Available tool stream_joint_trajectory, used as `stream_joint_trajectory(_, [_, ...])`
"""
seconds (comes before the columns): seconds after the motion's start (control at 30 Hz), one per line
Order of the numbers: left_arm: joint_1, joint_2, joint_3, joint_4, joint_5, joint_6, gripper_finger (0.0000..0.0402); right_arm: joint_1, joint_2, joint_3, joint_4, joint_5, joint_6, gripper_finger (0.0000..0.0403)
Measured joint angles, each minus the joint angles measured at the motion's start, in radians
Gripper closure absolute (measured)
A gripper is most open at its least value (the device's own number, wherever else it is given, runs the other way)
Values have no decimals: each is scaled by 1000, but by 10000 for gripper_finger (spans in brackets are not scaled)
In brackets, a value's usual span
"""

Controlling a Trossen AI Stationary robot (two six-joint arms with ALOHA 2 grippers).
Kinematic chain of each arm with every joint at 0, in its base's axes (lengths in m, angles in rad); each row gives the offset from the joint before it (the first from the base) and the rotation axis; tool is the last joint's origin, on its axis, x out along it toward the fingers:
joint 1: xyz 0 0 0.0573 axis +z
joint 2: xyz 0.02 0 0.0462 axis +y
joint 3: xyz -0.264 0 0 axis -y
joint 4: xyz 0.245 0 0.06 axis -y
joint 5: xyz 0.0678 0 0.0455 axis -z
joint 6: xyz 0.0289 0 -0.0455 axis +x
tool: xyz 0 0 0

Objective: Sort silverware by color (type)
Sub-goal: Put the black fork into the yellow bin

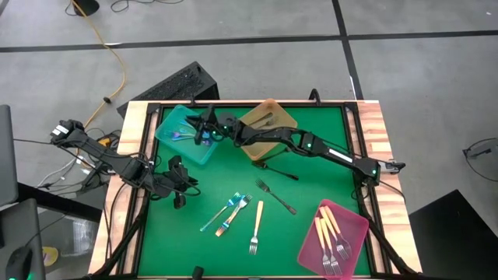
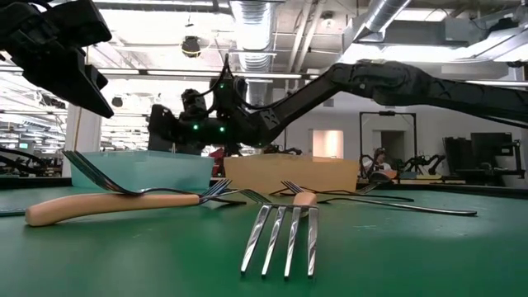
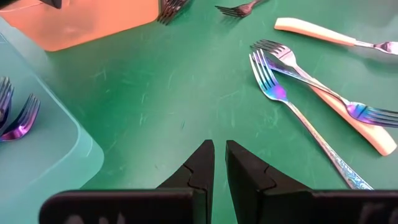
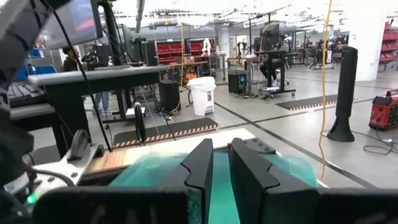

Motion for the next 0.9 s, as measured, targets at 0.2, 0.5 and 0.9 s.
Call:
stream_joint_trajectory(0.2, [0, 0, 0, 10, 2, -12, 377, 0, -48, 6, -15, -2, 0, 326])
stream_joint_trajectory(0.5, [0, 0, 0, 40, -64, 21, 377, -2, -215, 6, -358, -71, -136, 326])
stream_joint_trajectory(0.9, [0, 0, 0, 54, -80, 19, 377, 0, -610, 7, -1177, 40, -698, 326])
